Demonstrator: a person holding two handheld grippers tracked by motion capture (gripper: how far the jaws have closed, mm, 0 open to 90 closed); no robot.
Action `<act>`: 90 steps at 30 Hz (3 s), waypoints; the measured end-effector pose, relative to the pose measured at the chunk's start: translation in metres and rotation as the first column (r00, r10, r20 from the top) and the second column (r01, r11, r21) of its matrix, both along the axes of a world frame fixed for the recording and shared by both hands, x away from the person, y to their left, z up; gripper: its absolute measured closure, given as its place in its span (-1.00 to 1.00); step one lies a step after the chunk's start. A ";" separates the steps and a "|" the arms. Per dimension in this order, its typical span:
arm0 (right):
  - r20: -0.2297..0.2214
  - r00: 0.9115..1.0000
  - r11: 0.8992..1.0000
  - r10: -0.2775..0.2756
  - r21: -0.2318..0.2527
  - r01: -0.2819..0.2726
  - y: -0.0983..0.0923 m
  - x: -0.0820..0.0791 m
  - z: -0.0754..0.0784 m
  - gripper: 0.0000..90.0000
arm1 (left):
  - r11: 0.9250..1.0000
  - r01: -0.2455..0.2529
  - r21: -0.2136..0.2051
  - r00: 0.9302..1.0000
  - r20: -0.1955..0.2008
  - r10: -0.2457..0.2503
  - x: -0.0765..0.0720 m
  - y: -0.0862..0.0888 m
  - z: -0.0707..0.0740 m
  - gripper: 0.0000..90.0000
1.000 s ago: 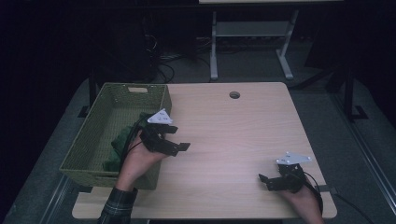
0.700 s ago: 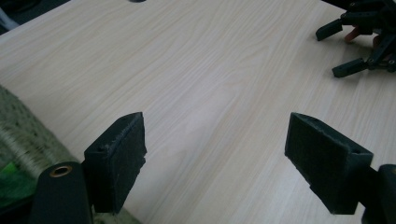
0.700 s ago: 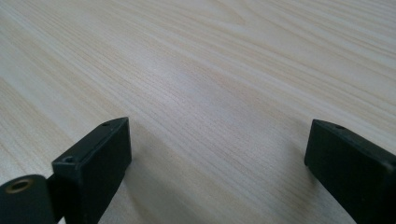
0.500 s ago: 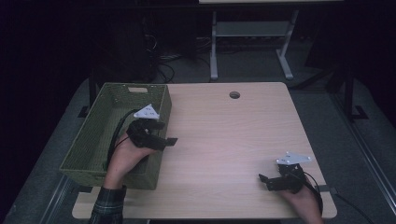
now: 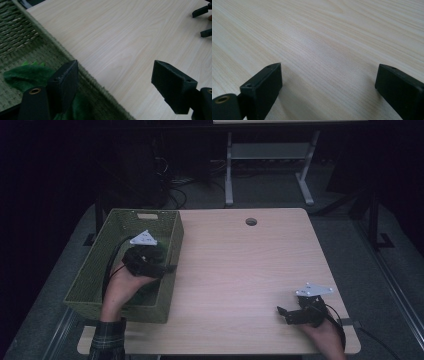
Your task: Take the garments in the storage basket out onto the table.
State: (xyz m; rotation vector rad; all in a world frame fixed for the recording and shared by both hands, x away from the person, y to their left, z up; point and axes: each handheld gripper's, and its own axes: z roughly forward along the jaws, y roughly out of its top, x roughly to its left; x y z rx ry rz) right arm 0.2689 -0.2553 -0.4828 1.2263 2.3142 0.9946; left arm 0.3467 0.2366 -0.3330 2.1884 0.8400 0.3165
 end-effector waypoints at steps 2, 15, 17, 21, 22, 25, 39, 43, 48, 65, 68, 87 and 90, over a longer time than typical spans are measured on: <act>0.000 1.000 1.000 0.000 0.000 0.000 0.000 0.000 0.000 -0.85 | 1.000 -0.008 -0.001 1.000 0.001 0.008 0.000 0.007 0.000 -0.51; 0.000 1.000 1.000 -0.001 0.001 0.001 0.000 0.000 0.000 -0.85 | 0.993 -0.113 0.017 0.993 -0.016 0.113 0.005 0.045 -0.005 -0.45; 0.000 1.000 1.000 0.000 0.000 0.000 0.000 0.000 0.000 -0.85 | 0.992 -0.123 0.025 0.992 -0.015 0.123 0.006 0.049 -0.007 -0.45; 0.000 1.000 1.000 0.000 0.000 0.000 0.000 0.000 0.000 -0.85 | 0.990 -0.133 0.044 0.991 -0.011 0.133 0.007 0.054 -0.009 -0.45; 0.000 1.000 1.000 0.000 0.000 0.000 0.000 0.000 0.000 -0.85 | 0.988 -0.150 0.043 0.989 -0.010 0.151 0.008 0.059 -0.011 -0.44; 0.000 1.000 1.000 0.000 0.000 0.000 0.000 0.000 0.000 -0.85 | 0.983 -0.173 0.056 0.985 -0.011 0.174 0.009 0.066 -0.015 -0.44; 0.000 1.000 1.000 0.000 0.000 0.000 0.000 0.000 0.000 -0.85 | 0.966 -0.216 0.146 0.974 -0.042 0.224 0.019 0.087 -0.037 -0.44; 0.000 1.000 1.000 0.000 0.000 0.000 0.000 0.000 0.000 -0.85 | 0.966 -0.212 0.149 0.973 -0.056 0.223 0.020 0.088 -0.041 -0.45; 0.000 1.000 1.000 0.000 0.000 0.000 0.000 0.000 0.000 -0.85 | 0.964 -0.207 0.169 0.971 -0.089 0.224 0.024 0.089 -0.050 -0.45; 0.000 1.000 1.000 0.000 0.000 0.000 0.000 0.000 0.000 -0.85 | 0.955 -0.212 0.210 0.945 -0.206 0.255 0.032 0.092 -0.073 -0.44; 0.000 1.000 1.000 -0.001 0.001 0.001 0.000 0.000 0.000 -0.84 | 0.957 -0.209 0.200 0.940 -0.231 0.253 0.033 0.092 -0.075 -0.28; 0.001 1.000 1.000 -0.002 0.001 0.002 0.000 0.000 0.000 -0.84 | 0.977 -0.192 0.095 0.948 -0.242 0.209 0.025 0.095 -0.053 0.84; 0.001 1.000 1.000 -0.002 0.001 0.002 0.000 0.000 0.000 -0.84 | 0.980 -0.194 0.049 0.955 -0.219 0.200 0.022 0.097 -0.043 0.85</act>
